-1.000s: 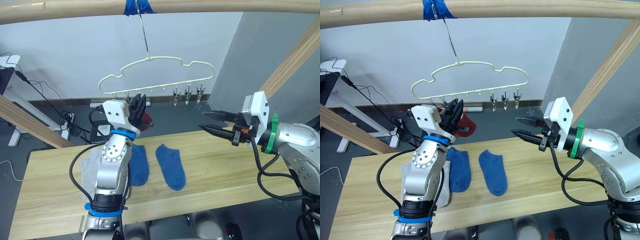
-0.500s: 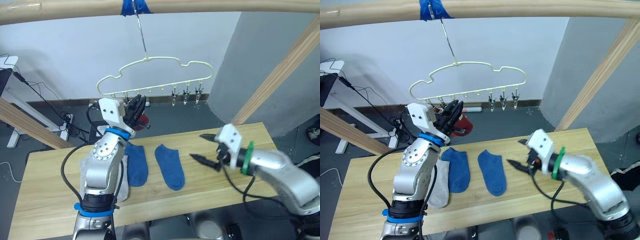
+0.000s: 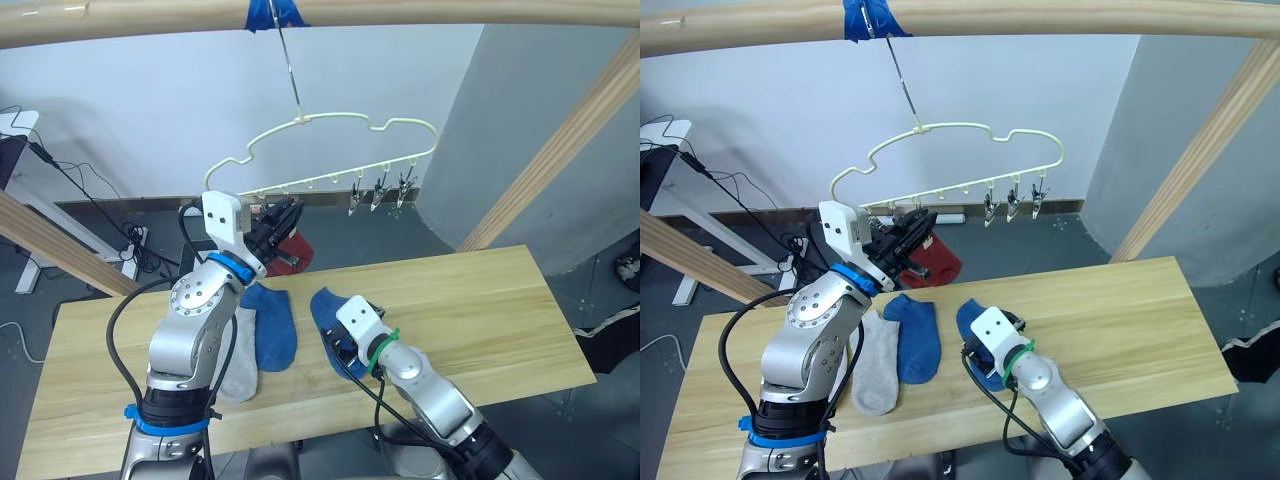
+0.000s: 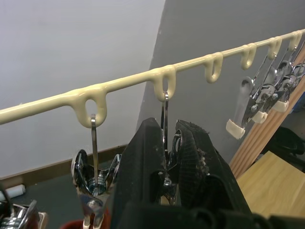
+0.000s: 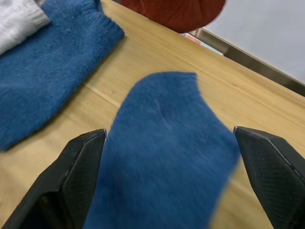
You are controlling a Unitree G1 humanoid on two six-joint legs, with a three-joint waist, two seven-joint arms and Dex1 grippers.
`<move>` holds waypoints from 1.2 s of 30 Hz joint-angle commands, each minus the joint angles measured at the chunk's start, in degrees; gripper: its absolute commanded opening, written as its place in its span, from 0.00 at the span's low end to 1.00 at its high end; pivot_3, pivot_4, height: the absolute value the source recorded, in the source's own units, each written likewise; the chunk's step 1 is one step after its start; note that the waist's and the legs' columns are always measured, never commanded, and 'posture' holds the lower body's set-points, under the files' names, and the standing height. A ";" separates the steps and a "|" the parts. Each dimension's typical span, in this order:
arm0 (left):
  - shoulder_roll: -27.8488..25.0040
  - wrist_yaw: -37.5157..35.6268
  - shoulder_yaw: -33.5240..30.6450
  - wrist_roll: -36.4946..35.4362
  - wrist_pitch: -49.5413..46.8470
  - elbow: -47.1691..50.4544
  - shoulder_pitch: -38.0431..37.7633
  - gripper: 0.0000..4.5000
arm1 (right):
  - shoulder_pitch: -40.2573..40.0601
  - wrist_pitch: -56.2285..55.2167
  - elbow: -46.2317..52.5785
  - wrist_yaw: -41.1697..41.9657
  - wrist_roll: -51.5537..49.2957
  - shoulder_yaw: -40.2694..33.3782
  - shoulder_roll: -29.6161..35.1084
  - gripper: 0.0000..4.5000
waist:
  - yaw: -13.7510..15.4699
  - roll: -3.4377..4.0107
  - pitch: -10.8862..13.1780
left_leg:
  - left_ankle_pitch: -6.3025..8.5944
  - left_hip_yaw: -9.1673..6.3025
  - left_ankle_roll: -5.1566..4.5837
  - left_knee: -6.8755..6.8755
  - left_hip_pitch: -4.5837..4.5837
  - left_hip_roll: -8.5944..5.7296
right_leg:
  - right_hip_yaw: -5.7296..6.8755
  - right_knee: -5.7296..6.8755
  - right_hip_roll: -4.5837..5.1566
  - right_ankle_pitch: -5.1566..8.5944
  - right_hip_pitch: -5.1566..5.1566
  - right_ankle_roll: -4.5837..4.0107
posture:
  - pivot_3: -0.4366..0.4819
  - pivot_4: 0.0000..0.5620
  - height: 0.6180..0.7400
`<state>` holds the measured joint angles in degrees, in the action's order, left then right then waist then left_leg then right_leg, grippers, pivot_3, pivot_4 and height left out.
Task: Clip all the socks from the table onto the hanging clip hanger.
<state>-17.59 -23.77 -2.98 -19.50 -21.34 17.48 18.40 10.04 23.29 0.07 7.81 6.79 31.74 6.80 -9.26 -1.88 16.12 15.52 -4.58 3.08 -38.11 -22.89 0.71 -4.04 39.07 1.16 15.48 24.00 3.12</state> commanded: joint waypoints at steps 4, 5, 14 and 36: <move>-0.19 -0.62 0.03 -1.04 -0.45 2.70 -0.06 0.06 | 1.48 -4.31 -10.75 -0.81 2.45 -1.23 -3.49 1.00 | 0.46 0.00 0.00 | 0.00 0.00 0.00 0.02 0.00 -0.01 | 0.01 -0.02 0.01 0.00 0.00 0.00 | 0.26 0.53 0.79; -0.26 -0.71 -0.01 -1.07 -0.48 2.68 0.00 0.06 | 1.75 -4.26 -12.27 -0.76 2.79 -1.42 -3.83 1.00 | 0.42 0.00 0.00 | 0.00 0.00 -0.01 0.03 0.01 -0.01 | 0.02 -0.02 0.00 -0.01 0.00 0.00 | 0.26 0.53 0.79; -0.60 -1.17 -0.45 -1.54 -0.53 2.69 -0.33 0.06 | -0.93 -2.15 -13.35 1.36 2.05 -4.66 -4.56 0.72 | 1.20 0.00 -0.02 | 0.00 -0.03 0.01 0.00 0.10 -0.03 | 0.04 0.01 -0.11 -0.05 -0.07 -0.07 | 0.27 0.51 0.79; -1.88 -5.04 -4.75 -17.74 -13.04 3.69 2.20 0.06 | -5.04 -6.02 19.46 19.66 -7.58 -10.52 8.13 0.00 | 1.05 0.00 0.00 | 0.00 -0.03 0.01 0.03 0.05 -0.03 | 0.05 -0.02 -0.12 -0.05 -0.02 -0.04 | 0.23 0.51 0.79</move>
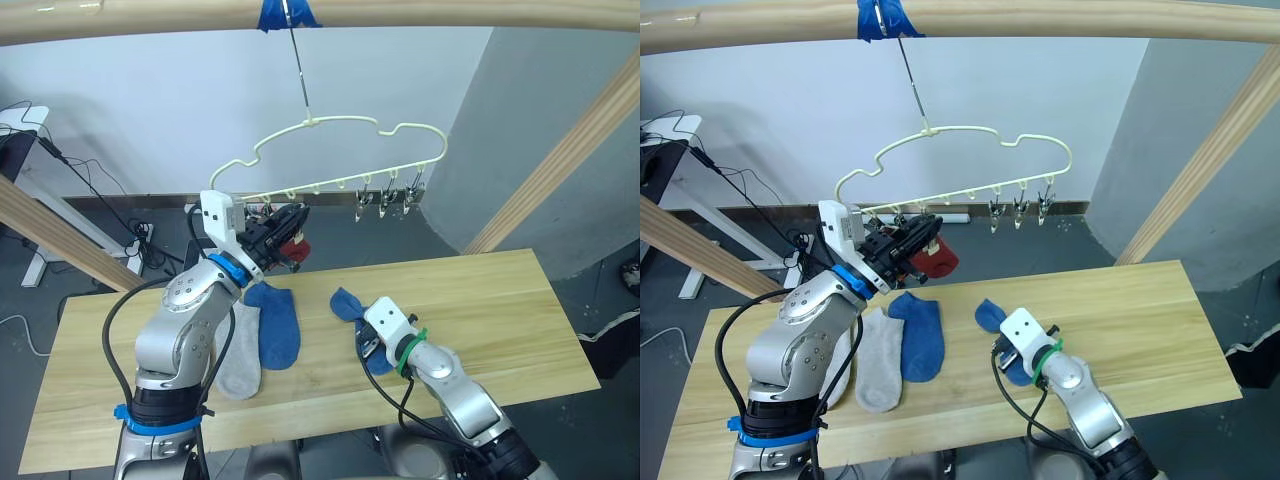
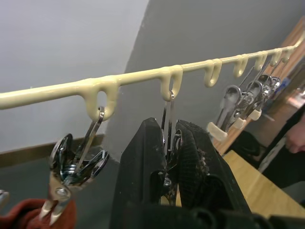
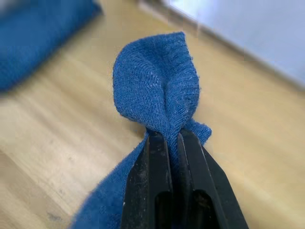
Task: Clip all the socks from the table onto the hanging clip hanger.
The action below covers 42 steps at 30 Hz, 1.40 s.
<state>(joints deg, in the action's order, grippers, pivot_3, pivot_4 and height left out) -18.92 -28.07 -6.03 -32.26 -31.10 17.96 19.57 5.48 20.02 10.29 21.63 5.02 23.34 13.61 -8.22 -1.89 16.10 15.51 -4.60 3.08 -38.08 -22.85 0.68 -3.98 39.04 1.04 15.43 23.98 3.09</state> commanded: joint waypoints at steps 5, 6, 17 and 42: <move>-1.66 -0.83 -2.54 -9.09 -7.07 3.65 1.58 0.06 | 1.05 -2.54 12.81 9.83 -10.65 -3.97 2.02 0.00 | 0.05 0.00 0.01 | 0.00 0.00 0.00 0.00 0.00 -0.01 | 0.00 -0.02 0.01 0.00 -0.02 0.00 | 0.22 0.51 0.79; -1.80 -0.72 -2.60 -9.59 -7.42 3.73 1.63 0.06 | 1.30 -2.50 12.85 10.02 -10.92 -4.08 1.99 0.00 | 0.06 0.00 0.01 | 0.00 0.00 0.00 0.00 0.00 -0.01 | 0.00 -0.02 0.01 0.00 -0.02 0.00 | 0.22 0.51 0.79; -1.91 1.97 -4.33 -14.75 -11.76 4.64 2.65 0.06 | 5.07 -5.68 8.90 9.45 -12.10 -4.18 -2.69 0.00 | 0.14 0.00 0.01 | 0.00 -0.02 0.00 0.00 -0.04 0.00 | 0.01 -0.02 0.05 0.00 0.01 -0.01 | 0.23 0.50 0.79; -4.80 1.06 -3.29 -13.19 -9.89 5.00 -0.70 0.73 | 6.30 -5.88 7.56 11.01 -11.86 -2.91 -4.34 0.35 | 0.20 0.01 0.01 | 0.00 -0.01 0.01 0.01 -0.05 0.01 | -0.01 -0.03 0.10 0.00 0.04 0.00 | 0.24 0.48 0.79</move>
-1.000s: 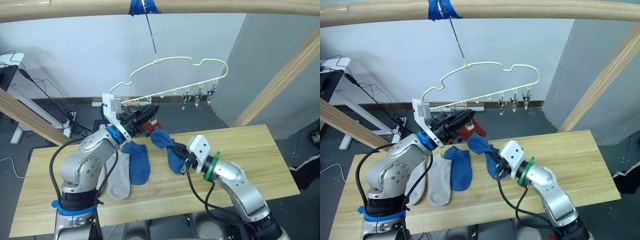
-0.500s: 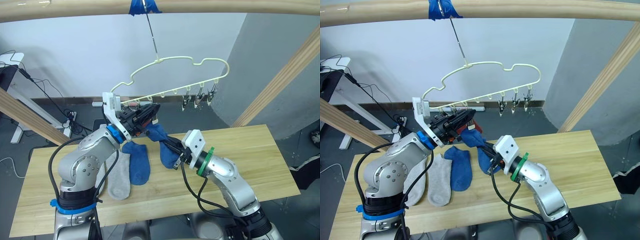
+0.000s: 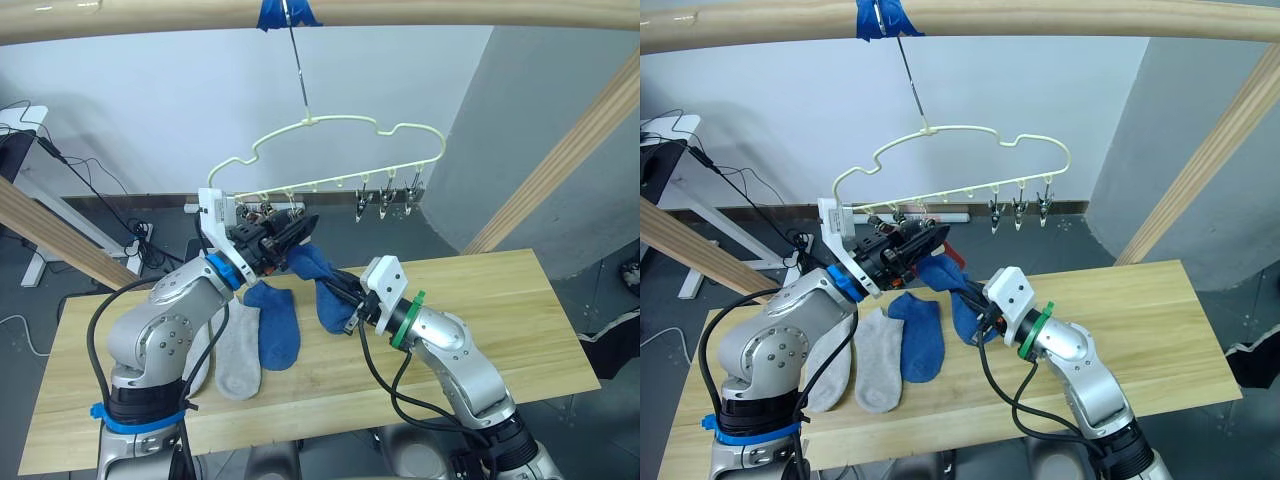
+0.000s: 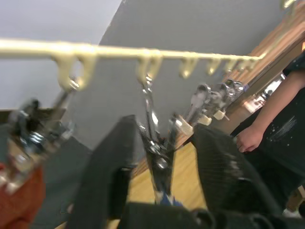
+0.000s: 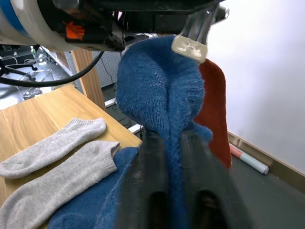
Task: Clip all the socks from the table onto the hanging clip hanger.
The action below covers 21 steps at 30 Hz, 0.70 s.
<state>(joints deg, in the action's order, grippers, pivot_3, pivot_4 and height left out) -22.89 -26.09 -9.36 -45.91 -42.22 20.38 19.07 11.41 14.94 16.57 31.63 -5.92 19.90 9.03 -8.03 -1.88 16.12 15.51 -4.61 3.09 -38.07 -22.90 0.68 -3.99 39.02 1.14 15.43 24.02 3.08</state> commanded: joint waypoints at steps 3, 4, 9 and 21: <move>-1.48 -0.91 0.41 2.40 2.30 2.61 -0.93 0.93 | 0.57 -0.47 1.48 1.34 0.67 1.27 1.81 0.58 | 0.00 0.00 0.00 | 0.00 0.00 0.00 0.00 0.00 -0.01 | 0.00 0.00 0.00 0.00 0.00 0.00 | 0.24 0.47 0.79; -2.33 -2.17 0.54 2.78 2.68 3.15 -1.90 1.00 | 0.38 0.15 2.10 1.97 1.24 1.33 3.42 0.67 | -0.02 0.00 0.00 | 0.00 -0.01 0.00 0.00 0.00 -0.01 | 0.01 0.00 0.00 0.00 0.00 0.00 | 0.24 0.47 0.79; -8.53 -7.66 1.80 8.31 6.70 4.61 -7.54 1.00 | -0.83 2.49 8.63 5.25 2.51 0.17 12.63 0.67 | 0.02 0.01 -0.01 | 0.00 0.02 0.00 0.02 -0.01 -0.01 | -0.01 -0.02 0.02 0.00 0.03 0.00 | 0.24 0.45 0.79; -17.55 -23.26 -0.64 8.72 16.07 8.51 -13.78 1.00 | 6.90 25.85 22.55 1.34 -6.61 -13.00 16.08 0.67 | 0.03 0.02 -0.03 | -0.12 0.02 0.20 0.01 0.00 0.01 | -0.01 -0.01 0.01 0.00 0.03 0.00 | 0.23 0.42 0.79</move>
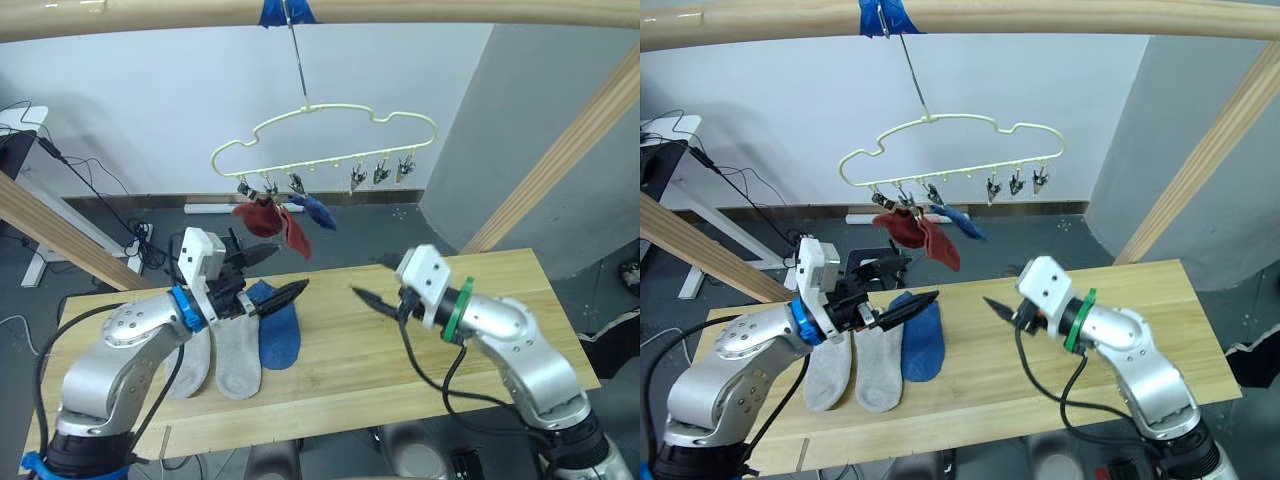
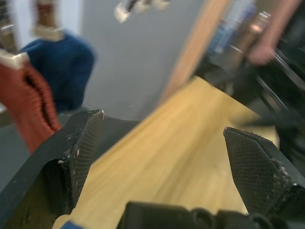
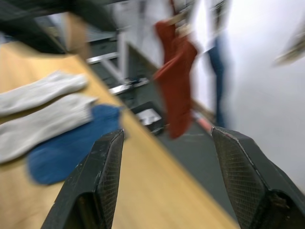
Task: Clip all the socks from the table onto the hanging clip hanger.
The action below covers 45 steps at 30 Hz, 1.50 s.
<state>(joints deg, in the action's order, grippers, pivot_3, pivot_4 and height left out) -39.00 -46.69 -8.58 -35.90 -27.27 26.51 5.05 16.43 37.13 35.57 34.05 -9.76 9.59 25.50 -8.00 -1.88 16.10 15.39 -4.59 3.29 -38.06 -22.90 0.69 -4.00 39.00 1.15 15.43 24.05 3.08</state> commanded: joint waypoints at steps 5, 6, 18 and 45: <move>-3.48 -4.22 -2.22 -3.53 -0.24 3.04 1.98 1.00 | 5.58 7.15 2.72 -4.14 -4.08 -5.11 -1.68 0.67 | -0.08 0.01 -0.02 | 0.00 0.01 -0.01 0.02 -0.02 -0.01 | 0.01 0.01 -0.06 0.00 0.02 -0.01 | 0.23 0.41 0.79; -3.72 -4.34 -1.95 -3.71 -0.57 2.99 2.54 1.00 | 5.94 7.37 2.45 -4.31 -4.46 -5.32 -1.81 0.67 | -0.08 0.01 -0.02 | 0.00 0.00 -0.01 0.02 -0.02 -0.01 | 0.02 0.01 -0.06 0.00 0.02 -0.01 | 0.23 0.40 0.79; -1.96 -3.23 0.53 -2.08 -0.49 2.06 6.16 1.00 | 13.51 10.32 -3.30 -11.52 -2.90 -1.61 -6.57 0.25 | -0.40 0.01 -0.02 | 0.00 0.02 -0.01 0.03 -0.03 -0.01 | 0.00 0.03 -0.02 -0.01 0.04 -0.02 | 0.23 0.40 0.79; -0.87 -2.79 2.54 -0.80 0.00 1.07 8.14 1.00 | 22.33 8.02 -15.70 -16.59 0.66 0.88 -13.54 0.58 | -0.55 0.01 -0.04 | 0.00 0.00 -0.01 0.02 -0.06 0.00 | 0.03 0.08 0.00 -0.03 0.06 -0.04 | 0.24 0.38 0.79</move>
<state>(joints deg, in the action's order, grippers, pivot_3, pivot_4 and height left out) -40.13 -49.39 -5.57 -36.73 -28.26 26.52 13.09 37.35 46.81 19.12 17.88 -9.67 10.42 12.31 -8.55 -1.87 16.06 15.39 -4.58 3.28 -38.04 -22.96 0.69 -3.99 39.08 1.15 15.40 24.12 3.04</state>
